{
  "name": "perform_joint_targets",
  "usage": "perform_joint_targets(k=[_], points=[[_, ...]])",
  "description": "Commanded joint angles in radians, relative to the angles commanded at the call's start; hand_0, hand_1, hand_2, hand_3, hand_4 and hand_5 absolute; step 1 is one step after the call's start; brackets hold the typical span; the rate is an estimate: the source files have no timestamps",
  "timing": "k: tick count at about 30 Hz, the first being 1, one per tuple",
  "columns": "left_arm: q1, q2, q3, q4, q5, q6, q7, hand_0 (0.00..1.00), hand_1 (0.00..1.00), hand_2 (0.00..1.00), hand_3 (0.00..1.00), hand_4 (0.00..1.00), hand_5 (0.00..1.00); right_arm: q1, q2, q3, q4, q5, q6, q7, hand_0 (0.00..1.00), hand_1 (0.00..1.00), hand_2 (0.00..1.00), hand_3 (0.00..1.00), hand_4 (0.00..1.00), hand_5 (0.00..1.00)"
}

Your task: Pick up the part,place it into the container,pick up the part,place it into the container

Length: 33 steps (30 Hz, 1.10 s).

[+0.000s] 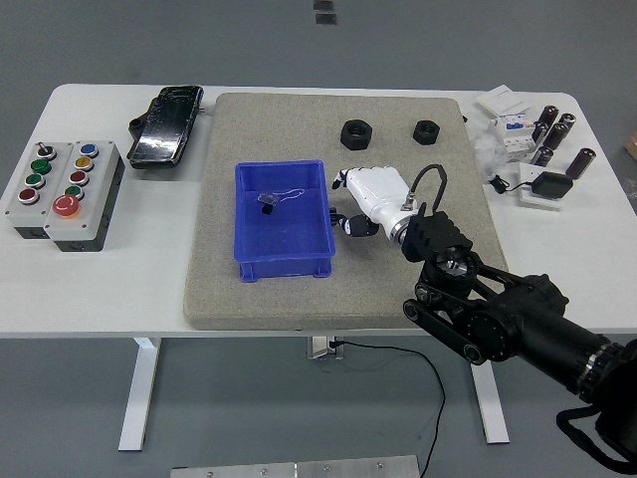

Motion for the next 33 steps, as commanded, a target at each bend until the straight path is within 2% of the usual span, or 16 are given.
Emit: perform_joint_targets(k=[13, 22, 28, 33], points=[[-0.006, 0.003, -0.002, 0.0, 0.009, -0.002, 0.001, 0.675, 0.668, 0.591, 0.62, 0.712, 0.3, 0.055, 0.034, -0.087, -0.044, 0.033, 0.005, 0.011, 0.36, 0.62, 0.736, 0.771, 0.765, 0.236], [-0.005, 0.003, -0.001, 0.0, 0.009, -0.002, 0.002, 0.675, 0.668, 0.591, 0.62, 0.712, 0.301, 0.058, 0.035, -0.096, -0.084, 0.061, 0.0, 0.019, 0.359, 0.617, 0.731, 0.756, 0.76, 0.241], [-0.004, 0.004, 0.0, 0.0, 0.01, -0.003, 0.001, 0.674, 0.668, 0.591, 0.62, 0.712, 0.301, 0.057, 0.028, -0.091, -0.087, 0.071, -0.004, 0.021, 0.361, 0.612, 0.728, 0.752, 0.756, 0.236], [-0.007, 0.004, 0.0, 0.0, 0.011, -0.003, 0.0, 0.674, 0.668, 0.591, 0.619, 0.713, 0.301, 0.058, 0.038, -0.111, -0.089, 0.08, -0.005, 0.023, 0.361, 0.612, 0.725, 0.746, 0.751, 0.236]])
